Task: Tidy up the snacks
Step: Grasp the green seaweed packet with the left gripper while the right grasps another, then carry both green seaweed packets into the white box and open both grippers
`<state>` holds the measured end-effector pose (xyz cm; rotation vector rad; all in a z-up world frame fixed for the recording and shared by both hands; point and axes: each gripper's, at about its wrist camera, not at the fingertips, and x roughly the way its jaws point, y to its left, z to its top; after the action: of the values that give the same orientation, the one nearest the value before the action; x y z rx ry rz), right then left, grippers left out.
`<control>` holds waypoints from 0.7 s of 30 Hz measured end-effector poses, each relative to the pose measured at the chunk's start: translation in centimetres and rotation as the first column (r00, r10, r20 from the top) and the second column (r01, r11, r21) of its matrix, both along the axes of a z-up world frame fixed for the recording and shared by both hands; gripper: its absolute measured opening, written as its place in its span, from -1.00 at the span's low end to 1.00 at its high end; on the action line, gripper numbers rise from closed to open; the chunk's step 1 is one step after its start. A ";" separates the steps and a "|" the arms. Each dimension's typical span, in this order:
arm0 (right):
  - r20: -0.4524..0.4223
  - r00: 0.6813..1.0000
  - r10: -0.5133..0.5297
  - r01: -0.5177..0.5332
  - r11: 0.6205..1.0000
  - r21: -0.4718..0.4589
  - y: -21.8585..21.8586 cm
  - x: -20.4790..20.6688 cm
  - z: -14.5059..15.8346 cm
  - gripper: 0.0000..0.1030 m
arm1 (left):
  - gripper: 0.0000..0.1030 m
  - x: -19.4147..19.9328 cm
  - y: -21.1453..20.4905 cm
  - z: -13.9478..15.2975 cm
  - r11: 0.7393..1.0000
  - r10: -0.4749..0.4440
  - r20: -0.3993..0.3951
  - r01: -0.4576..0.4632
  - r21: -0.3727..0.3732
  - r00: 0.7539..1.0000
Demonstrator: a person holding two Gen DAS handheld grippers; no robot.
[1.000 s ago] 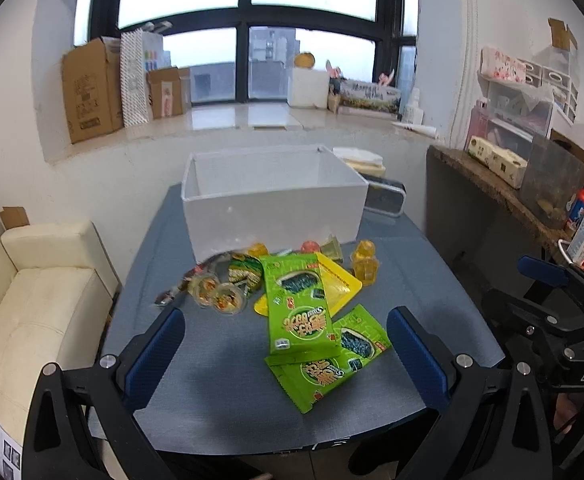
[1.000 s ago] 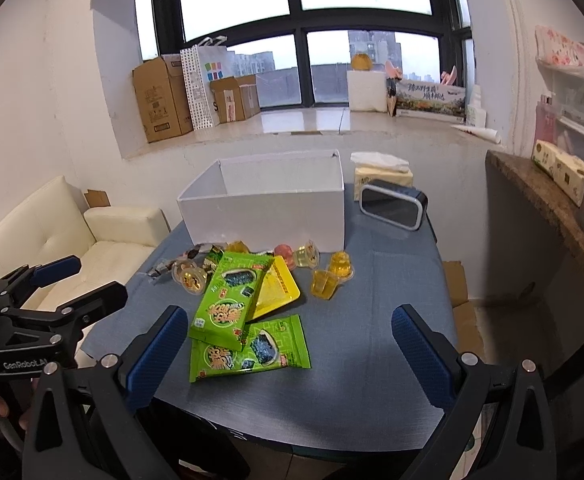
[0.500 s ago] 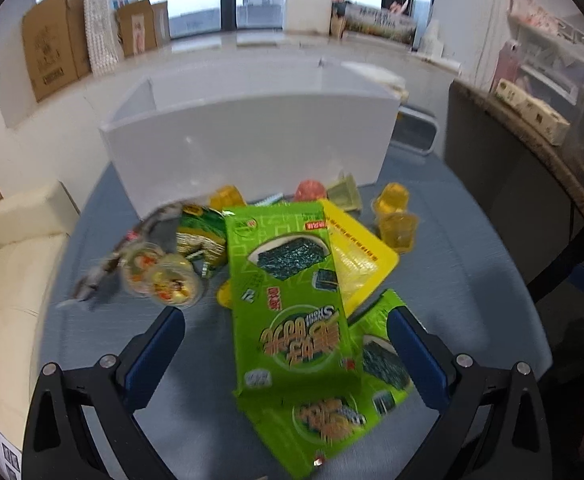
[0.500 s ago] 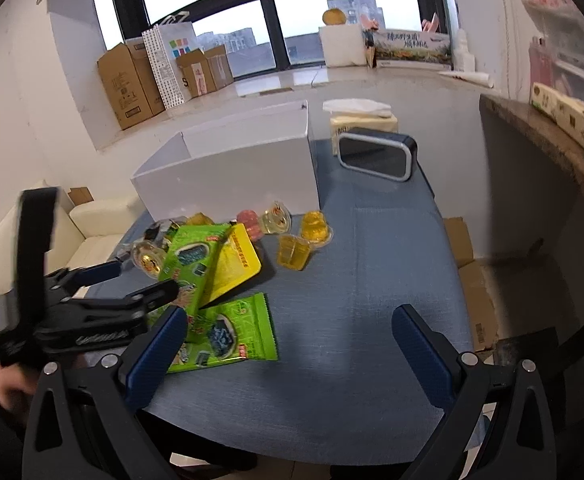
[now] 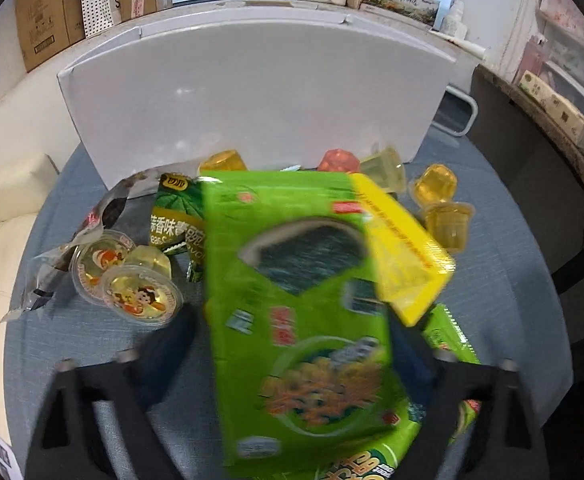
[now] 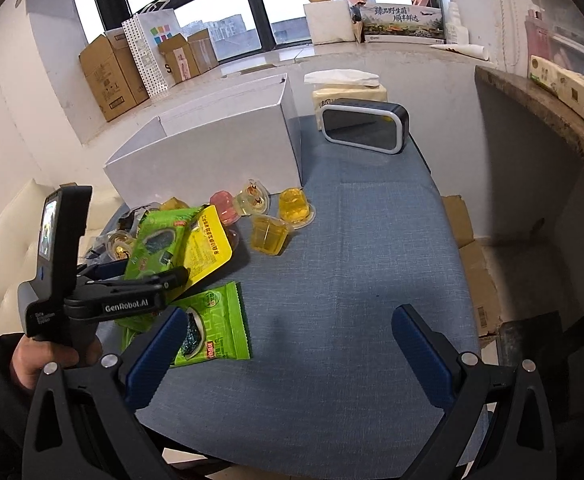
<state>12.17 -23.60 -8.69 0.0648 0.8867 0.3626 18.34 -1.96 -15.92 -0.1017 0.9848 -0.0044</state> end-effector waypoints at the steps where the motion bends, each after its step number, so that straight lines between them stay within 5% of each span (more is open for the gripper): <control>1: 0.001 1.000 0.000 0.000 1.000 0.000 0.0 0.0 -0.1 1.00 | 0.42 -0.1 0.0 0.2 1.000 -0.004 0.009 0.004 0.001 1.000; 11: 0.013 1.000 0.013 -0.013 1.000 -0.007 0.4 -0.4 0.5 1.00 | 0.35 -2.8 0.8 3.9 0.998 -0.055 0.116 0.054 0.015 0.992; 16: 0.036 0.988 0.151 -0.149 0.988 -0.037 1.8 -0.4 -0.1 1.00 | 0.35 -6.9 1.9 7.5 0.995 -0.089 0.219 0.076 0.066 0.972; 21: 0.040 0.890 0.454 -0.446 0.886 -0.126 5.9 -0.2 -1.2 1.00 | 0.36 -9.9 4.0 9.3 0.996 -0.080 0.254 0.065 0.066 0.964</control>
<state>11.93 -17.74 -9.90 -0.2640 0.8486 0.7444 8.45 2.06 -6.67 -0.0114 0.7286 -0.0554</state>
